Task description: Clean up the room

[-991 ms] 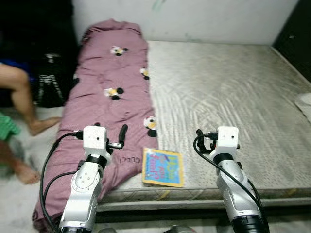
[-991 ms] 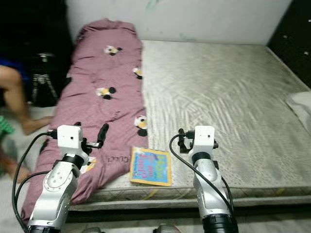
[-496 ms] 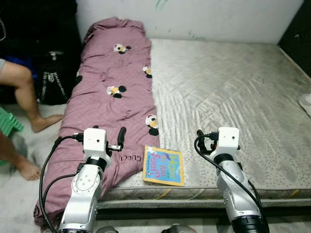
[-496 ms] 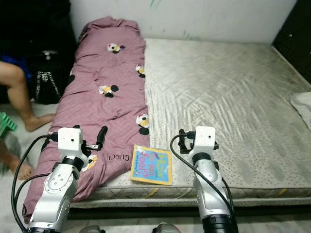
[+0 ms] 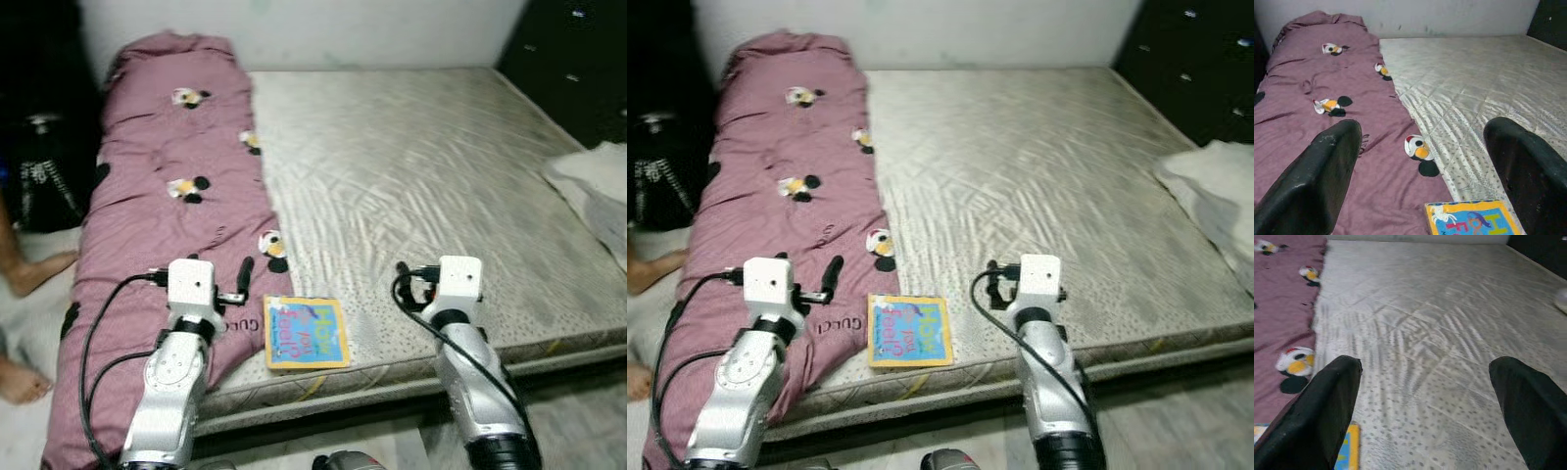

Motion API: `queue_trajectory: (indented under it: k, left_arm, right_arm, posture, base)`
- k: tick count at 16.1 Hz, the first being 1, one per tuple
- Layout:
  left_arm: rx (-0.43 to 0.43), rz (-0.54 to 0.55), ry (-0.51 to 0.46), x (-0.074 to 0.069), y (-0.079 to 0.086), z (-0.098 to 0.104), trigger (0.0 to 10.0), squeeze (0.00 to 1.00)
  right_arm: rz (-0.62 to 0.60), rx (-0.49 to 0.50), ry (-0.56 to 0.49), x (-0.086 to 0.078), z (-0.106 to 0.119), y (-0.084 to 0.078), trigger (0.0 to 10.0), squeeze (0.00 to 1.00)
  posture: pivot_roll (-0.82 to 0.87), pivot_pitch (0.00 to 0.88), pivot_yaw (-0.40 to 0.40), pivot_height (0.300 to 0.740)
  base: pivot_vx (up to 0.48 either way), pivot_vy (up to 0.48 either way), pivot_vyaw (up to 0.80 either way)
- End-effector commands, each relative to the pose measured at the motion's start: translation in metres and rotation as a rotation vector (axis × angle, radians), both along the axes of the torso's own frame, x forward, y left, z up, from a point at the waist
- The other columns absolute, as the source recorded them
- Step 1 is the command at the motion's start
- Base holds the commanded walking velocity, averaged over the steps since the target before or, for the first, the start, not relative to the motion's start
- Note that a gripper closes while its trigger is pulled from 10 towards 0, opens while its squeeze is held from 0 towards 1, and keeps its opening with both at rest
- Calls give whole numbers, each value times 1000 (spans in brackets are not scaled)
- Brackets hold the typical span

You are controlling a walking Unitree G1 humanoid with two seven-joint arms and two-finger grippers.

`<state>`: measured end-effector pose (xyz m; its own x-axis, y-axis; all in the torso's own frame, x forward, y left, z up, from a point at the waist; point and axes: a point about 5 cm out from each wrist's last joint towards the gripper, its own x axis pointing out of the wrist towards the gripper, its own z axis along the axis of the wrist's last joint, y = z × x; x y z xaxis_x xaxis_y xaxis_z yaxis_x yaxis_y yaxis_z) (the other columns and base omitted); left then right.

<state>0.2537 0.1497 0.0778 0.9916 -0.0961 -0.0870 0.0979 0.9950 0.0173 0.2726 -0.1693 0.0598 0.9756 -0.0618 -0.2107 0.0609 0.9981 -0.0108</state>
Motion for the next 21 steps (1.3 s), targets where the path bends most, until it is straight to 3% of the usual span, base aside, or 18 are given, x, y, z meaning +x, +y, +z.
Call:
queue_trajectory:
  k: [1,6,15,21]
  left_arm:
    - [7,23,13,-2,4,-2,10000,0]
    - [8,51,14,-4,8,-4,10000,0]
    - [28,61,-3,-4,9,-3,10000,0]
    - [29,79,0,-3,9,-3,10000,0]
  right_arm:
    - [1,-1,-9,1,3,-1,10000,0]
    - [14,-1,-17,0,4,1,10000,0]
    - [22,7,-23,-2,4,3,10000,0]
    - [28,7,-24,0,5,2,10000,0]
  posture:
    - [-11,0,-56,740]
    - [-11,0,-56,740]
    - [-11,0,-57,626]
    - [-8,0,-66,626]
  base:
    - [0,0,0]
    - [0,0,0]
    - [0,0,0]
    - [0,0,0]
